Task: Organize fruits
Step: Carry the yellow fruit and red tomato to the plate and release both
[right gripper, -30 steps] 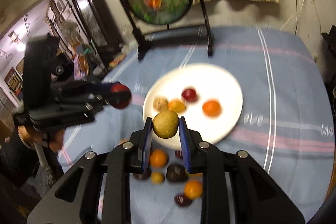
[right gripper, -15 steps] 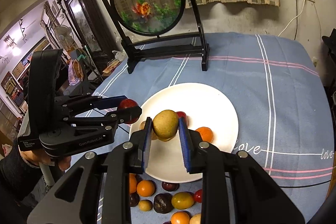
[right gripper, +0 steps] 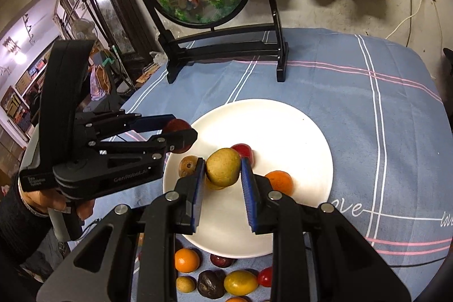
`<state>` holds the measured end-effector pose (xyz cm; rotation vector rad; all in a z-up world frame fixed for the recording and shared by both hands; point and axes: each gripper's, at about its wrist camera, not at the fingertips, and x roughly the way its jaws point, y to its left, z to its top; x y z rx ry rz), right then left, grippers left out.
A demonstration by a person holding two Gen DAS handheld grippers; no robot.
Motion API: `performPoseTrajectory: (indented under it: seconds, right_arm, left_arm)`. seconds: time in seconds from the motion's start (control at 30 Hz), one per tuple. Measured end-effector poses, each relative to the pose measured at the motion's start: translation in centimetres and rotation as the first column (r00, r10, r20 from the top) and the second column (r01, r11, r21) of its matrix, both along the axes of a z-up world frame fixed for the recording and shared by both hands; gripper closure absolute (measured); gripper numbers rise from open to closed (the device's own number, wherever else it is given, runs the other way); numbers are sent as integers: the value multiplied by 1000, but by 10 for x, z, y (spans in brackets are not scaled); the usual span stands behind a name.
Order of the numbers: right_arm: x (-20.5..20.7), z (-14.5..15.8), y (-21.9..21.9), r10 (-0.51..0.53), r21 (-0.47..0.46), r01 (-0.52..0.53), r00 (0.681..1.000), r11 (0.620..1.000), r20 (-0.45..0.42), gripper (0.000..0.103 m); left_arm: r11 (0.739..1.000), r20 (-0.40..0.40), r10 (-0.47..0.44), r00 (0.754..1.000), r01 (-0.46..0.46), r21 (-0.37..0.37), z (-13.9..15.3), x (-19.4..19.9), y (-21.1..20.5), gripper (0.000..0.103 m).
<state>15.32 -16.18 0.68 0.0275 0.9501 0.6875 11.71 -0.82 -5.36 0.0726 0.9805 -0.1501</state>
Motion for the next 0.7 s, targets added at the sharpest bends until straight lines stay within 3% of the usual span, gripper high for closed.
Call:
performPoseTrajectory:
  seconds: [0.7]
  right_arm:
    - [13,-29,16,33,-67,-35,999,997,-38,77]
  left_arm:
    - [1000,-57,19,998,-19,5,-23,20,4,63]
